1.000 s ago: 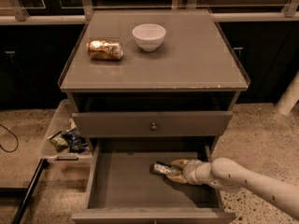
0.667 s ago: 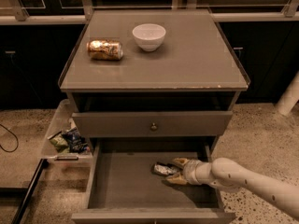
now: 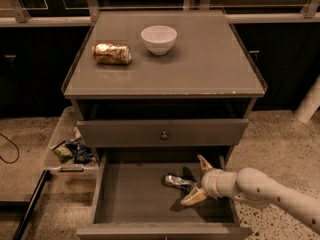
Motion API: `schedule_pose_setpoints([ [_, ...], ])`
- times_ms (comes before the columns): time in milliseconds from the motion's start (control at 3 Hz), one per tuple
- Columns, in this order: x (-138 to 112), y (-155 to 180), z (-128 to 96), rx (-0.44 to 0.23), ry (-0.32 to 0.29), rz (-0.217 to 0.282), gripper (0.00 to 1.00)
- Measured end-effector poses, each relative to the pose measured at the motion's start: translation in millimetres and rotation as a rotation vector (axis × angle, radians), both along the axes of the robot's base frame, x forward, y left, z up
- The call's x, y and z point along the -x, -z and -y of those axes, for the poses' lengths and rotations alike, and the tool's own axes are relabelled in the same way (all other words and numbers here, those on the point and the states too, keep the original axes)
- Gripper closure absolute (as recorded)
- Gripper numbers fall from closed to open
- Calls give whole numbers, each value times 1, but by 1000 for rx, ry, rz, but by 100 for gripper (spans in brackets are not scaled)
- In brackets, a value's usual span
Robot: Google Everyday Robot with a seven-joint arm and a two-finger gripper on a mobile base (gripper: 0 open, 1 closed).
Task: Place redbull can into middle drawer
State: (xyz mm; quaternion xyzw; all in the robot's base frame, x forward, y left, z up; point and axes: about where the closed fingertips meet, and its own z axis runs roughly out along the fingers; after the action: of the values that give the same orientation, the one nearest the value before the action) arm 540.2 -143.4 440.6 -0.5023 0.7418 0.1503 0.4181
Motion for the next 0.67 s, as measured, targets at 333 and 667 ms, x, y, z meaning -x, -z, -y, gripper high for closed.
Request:
schedule_pose_setpoints([
  [333, 20, -48, 25, 34, 22, 75, 0],
  [667, 48, -94, 56, 108, 41, 133, 0],
])
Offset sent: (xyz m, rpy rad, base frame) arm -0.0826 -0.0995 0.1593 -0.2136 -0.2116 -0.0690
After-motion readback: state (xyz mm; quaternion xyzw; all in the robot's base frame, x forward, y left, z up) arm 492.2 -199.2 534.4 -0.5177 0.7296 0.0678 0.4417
